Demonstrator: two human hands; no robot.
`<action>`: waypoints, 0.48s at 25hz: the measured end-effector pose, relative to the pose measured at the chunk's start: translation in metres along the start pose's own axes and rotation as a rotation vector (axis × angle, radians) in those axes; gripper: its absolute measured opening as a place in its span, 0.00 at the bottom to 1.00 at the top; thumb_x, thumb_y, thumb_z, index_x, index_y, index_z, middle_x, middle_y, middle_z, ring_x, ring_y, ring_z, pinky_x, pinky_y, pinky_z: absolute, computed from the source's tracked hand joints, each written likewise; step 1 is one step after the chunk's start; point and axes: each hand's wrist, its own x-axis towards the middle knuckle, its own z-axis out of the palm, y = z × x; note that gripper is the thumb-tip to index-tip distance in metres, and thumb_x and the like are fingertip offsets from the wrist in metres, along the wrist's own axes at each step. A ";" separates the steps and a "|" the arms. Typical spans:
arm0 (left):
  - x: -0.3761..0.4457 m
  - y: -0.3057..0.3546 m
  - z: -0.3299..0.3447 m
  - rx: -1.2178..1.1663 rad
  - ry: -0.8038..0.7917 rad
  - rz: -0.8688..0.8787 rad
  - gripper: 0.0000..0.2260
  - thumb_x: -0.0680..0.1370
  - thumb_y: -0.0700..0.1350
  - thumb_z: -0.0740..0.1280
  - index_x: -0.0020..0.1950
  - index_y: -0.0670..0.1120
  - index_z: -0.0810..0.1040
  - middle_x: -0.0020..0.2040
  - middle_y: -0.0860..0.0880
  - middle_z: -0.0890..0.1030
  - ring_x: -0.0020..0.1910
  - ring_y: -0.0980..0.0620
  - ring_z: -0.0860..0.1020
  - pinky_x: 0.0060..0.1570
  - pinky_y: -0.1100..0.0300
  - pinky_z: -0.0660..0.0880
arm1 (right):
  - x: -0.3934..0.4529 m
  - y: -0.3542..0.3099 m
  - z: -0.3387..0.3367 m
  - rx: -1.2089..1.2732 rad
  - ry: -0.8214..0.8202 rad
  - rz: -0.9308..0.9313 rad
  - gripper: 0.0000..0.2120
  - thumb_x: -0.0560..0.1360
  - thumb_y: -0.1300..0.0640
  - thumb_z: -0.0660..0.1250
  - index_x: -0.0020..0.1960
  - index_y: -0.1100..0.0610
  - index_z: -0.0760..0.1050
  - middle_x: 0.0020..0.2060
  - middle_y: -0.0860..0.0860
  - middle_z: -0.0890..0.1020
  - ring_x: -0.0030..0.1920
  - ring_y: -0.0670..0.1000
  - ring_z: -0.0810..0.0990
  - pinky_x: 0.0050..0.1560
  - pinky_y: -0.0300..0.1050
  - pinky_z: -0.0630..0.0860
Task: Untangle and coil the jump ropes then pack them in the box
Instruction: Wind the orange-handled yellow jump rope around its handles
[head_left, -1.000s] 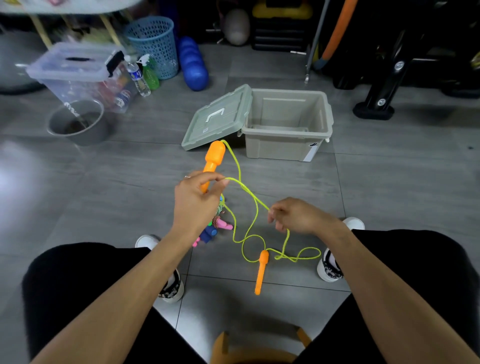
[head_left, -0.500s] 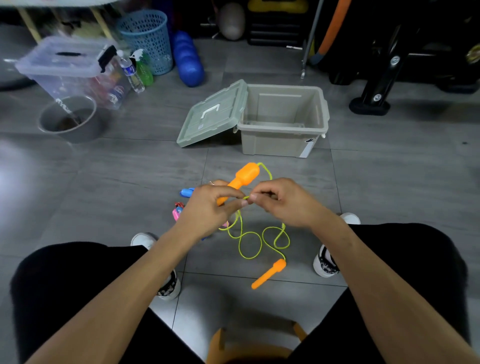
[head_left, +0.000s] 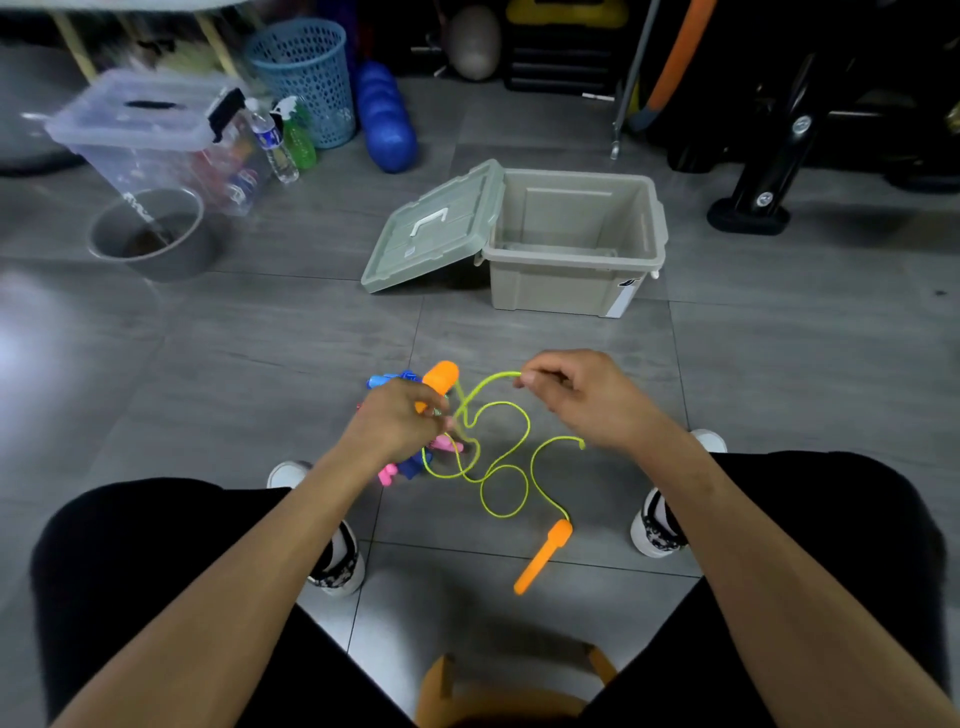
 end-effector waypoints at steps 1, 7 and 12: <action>-0.003 0.003 0.003 -0.090 0.014 0.083 0.07 0.72 0.46 0.74 0.49 0.51 0.84 0.47 0.53 0.81 0.46 0.56 0.77 0.42 0.70 0.67 | -0.001 -0.004 -0.001 -0.009 -0.028 -0.025 0.09 0.78 0.57 0.63 0.44 0.58 0.80 0.28 0.51 0.74 0.28 0.45 0.69 0.31 0.38 0.66; -0.019 0.024 0.007 -0.225 0.243 0.370 0.04 0.70 0.48 0.76 0.40 0.50 0.83 0.43 0.50 0.81 0.40 0.57 0.77 0.39 0.70 0.69 | -0.005 -0.012 -0.002 0.021 -0.154 -0.088 0.10 0.79 0.57 0.62 0.43 0.55 0.80 0.25 0.48 0.70 0.28 0.44 0.66 0.31 0.40 0.64; -0.021 0.029 -0.009 -0.314 0.093 0.453 0.07 0.71 0.44 0.75 0.42 0.58 0.84 0.44 0.49 0.80 0.42 0.54 0.78 0.35 0.71 0.72 | -0.009 -0.013 -0.008 0.059 -0.188 -0.081 0.10 0.79 0.58 0.62 0.48 0.59 0.81 0.25 0.45 0.69 0.27 0.44 0.65 0.30 0.37 0.63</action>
